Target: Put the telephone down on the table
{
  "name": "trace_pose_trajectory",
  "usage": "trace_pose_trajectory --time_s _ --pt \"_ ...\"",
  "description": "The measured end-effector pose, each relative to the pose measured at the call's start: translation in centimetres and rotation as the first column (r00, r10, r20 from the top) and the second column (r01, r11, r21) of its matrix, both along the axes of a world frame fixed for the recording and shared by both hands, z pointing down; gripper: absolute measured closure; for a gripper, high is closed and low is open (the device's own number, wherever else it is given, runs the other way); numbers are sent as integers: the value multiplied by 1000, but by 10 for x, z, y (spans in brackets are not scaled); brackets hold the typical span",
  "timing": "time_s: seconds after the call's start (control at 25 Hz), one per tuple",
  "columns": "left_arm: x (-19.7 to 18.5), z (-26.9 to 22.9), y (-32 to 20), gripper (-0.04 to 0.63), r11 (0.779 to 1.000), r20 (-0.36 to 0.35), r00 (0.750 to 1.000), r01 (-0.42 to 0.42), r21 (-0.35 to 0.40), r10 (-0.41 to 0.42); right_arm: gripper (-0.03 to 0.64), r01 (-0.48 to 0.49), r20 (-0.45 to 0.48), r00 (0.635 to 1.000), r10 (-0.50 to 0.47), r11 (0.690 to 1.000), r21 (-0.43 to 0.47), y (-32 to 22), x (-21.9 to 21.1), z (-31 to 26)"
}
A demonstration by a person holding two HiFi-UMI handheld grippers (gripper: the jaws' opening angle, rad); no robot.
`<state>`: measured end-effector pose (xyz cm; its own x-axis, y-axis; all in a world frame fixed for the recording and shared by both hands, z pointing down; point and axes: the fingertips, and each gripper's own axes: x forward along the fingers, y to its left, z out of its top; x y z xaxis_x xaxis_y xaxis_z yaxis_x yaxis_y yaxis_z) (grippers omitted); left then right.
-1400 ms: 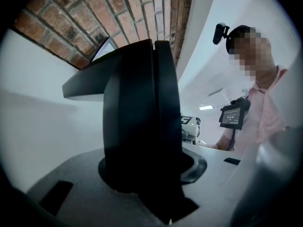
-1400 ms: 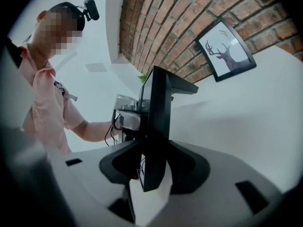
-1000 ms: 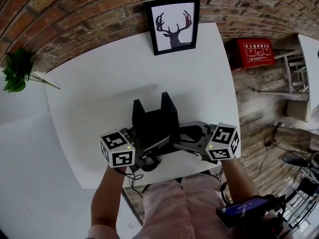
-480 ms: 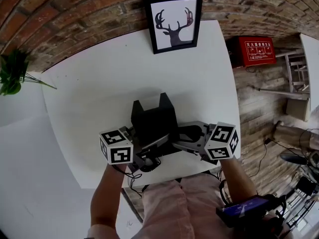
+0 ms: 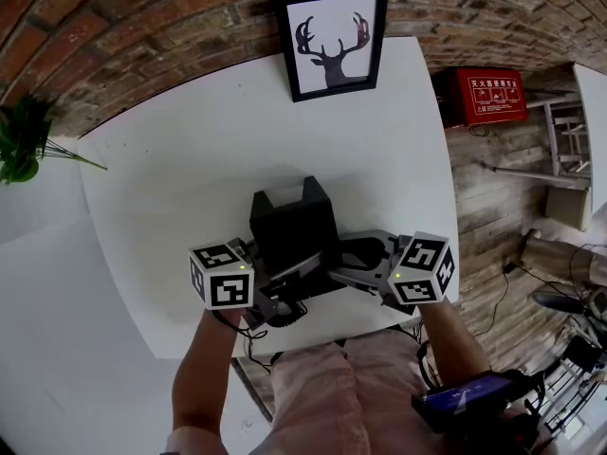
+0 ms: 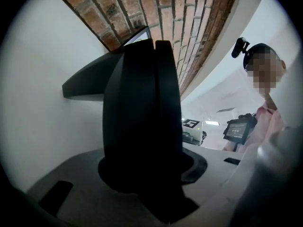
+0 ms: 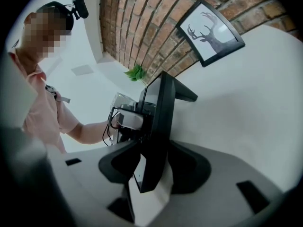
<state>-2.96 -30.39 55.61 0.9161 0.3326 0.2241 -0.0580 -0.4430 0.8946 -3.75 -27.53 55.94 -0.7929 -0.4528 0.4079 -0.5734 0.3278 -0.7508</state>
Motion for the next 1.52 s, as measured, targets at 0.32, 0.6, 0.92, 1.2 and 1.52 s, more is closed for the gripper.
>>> trace_pose_trajectory --time_s 0.32,0.6,0.92,1.2,1.52 --pt "0 5 -1 402 999 58 998 5 37 -8 436 12 -32 999 -13 1000 -27 1 -1 5" --pt "0 7 -4 283 997 114 992 43 63 -50 442 10 -36 999 -12 999 -33 1 -2 6" --pt "-7 12 -6 169 991 181 979 76 110 -96 446 -2 -41 999 1 1000 -31 0 -5 6" --pt "-16 15 -7 187 985 225 968 74 155 -108 447 -7 -43 999 6 1000 -24 -1 -6 4" --pt "-49 18 -30 166 968 310 934 110 227 -179 448 -23 -44 999 23 1000 -13 -1 -5 4"
